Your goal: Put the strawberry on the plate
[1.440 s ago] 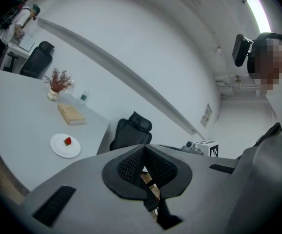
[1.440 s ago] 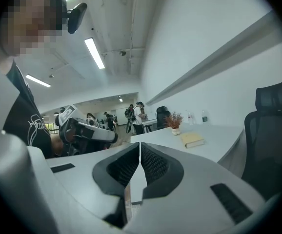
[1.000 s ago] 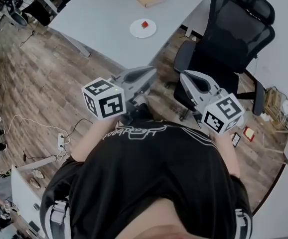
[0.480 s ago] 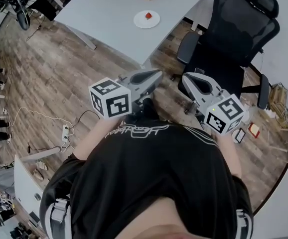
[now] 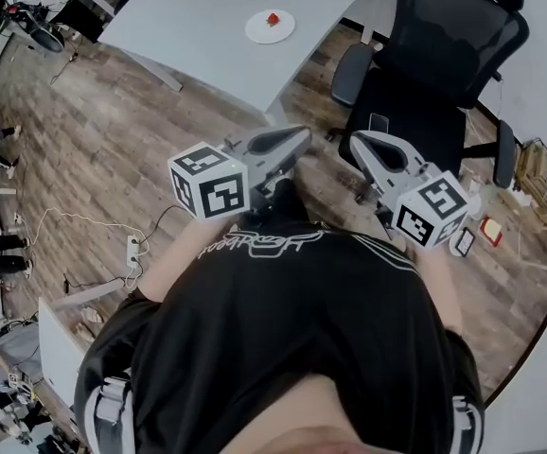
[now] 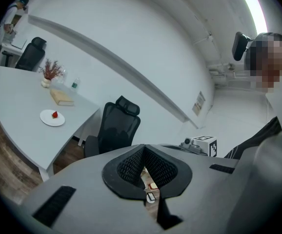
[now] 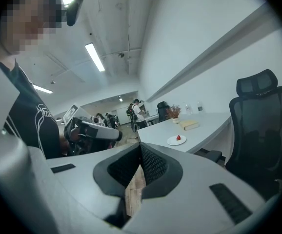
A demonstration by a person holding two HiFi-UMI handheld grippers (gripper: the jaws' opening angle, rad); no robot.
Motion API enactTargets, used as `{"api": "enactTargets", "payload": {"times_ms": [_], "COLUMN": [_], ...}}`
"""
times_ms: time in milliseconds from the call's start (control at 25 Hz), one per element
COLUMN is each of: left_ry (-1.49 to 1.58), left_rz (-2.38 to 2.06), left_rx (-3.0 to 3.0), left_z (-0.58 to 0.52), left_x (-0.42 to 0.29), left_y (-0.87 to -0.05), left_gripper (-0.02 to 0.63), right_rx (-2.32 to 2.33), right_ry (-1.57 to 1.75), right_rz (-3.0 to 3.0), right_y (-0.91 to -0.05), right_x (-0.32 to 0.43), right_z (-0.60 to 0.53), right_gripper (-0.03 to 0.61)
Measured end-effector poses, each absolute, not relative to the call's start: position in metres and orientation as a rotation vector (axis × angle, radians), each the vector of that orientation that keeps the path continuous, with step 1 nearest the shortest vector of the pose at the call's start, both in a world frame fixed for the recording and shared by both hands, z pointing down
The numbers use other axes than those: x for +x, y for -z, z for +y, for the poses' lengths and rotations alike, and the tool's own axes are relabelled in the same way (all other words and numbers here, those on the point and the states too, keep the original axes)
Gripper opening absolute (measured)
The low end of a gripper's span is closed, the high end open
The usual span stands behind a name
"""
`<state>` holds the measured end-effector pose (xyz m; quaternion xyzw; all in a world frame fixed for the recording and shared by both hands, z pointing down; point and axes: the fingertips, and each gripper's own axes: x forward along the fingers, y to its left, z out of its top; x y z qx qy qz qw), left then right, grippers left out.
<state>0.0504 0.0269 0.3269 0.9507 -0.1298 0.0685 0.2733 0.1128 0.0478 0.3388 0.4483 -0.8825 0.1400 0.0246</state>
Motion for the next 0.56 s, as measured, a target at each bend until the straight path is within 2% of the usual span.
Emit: {"api": "enactTargets", "payload": {"times_ms": [560], "left_ry": [-0.221], "left_rz": [-0.308], "left_rx": [2.541], "left_z": [0.038], "left_x": [0.062], "left_y": [-0.337], "left_gripper": [0.006], "right_rx": [1.436], "right_ry": [-0.433], "right_rz": [-2.702], "right_y": [-0.341], "right_x": [0.124], "right_z": [0.065], "right_gripper": [0.009]}}
